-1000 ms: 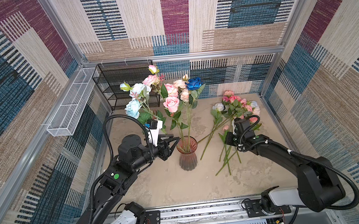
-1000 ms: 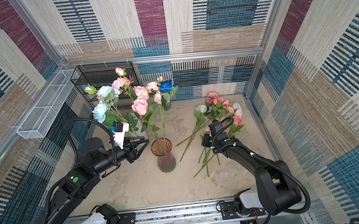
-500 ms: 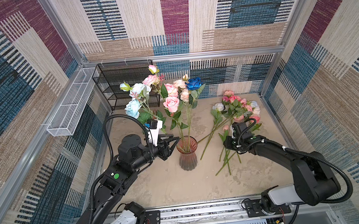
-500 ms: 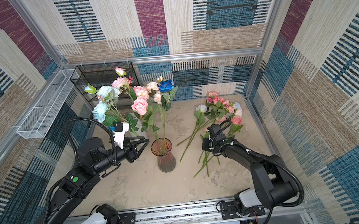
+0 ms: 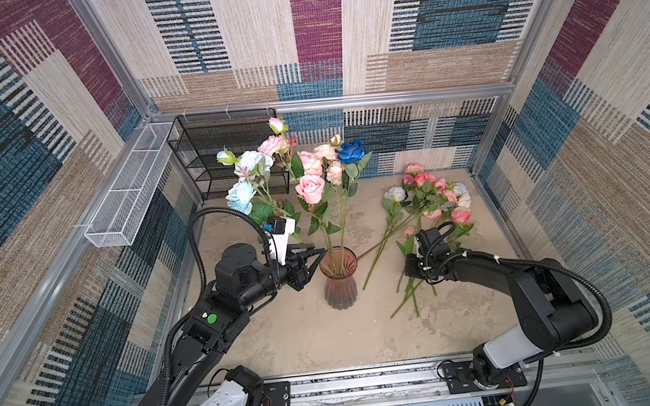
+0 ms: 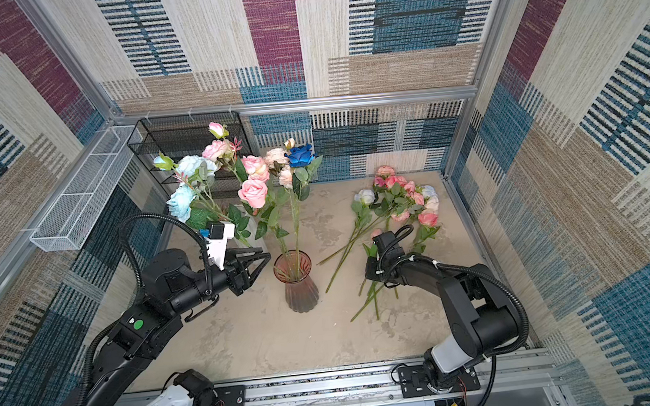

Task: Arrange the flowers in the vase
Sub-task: 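Open the right gripper, return to the pile and grasp a pink tulip, then lift the pink tulip and lower its stem into the pink glass vase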

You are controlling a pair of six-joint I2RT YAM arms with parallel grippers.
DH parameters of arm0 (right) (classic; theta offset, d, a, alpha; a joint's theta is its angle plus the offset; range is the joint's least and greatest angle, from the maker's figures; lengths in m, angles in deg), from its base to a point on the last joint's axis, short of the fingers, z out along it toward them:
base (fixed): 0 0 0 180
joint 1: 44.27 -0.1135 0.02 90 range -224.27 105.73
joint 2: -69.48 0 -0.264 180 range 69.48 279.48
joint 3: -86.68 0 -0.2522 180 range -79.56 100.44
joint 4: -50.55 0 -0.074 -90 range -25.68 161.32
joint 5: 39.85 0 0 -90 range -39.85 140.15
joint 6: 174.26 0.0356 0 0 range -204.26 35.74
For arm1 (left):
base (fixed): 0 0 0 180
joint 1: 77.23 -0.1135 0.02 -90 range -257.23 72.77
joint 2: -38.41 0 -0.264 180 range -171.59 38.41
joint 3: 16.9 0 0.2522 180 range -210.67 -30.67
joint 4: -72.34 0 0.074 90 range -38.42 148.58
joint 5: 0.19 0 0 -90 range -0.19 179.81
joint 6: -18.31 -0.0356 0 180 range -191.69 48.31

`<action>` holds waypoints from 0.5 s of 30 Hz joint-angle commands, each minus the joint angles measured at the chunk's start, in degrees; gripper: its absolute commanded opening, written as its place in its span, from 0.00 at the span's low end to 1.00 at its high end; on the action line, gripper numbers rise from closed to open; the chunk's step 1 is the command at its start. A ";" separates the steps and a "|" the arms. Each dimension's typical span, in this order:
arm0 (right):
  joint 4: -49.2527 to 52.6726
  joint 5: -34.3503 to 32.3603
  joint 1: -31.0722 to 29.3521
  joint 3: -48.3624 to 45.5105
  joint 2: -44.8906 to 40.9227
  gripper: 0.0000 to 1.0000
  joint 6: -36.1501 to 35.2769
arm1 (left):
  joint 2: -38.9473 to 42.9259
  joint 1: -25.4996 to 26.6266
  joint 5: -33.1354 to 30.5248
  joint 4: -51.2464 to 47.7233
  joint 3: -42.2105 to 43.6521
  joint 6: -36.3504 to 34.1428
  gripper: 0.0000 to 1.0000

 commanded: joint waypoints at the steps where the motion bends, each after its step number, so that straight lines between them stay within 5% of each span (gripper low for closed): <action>1: -0.27 -0.69 0.04 0.81 -2.43 0.07 -0.05 | 0.05 -0.06 0.40 1.47 -0.10 0.05 0.44; 10: 4.85 0.46 -0.57 10.40 -17.14 0.01 -0.05 | 0.11 -0.02 0.19 1.29 -0.35 0.13 0.44; 15: 3.37 -4.29 -8.71 25.12 -20.24 0.00 -2.17 | -0.05 -0.02 0.03 1.07 -0.63 0.20 0.44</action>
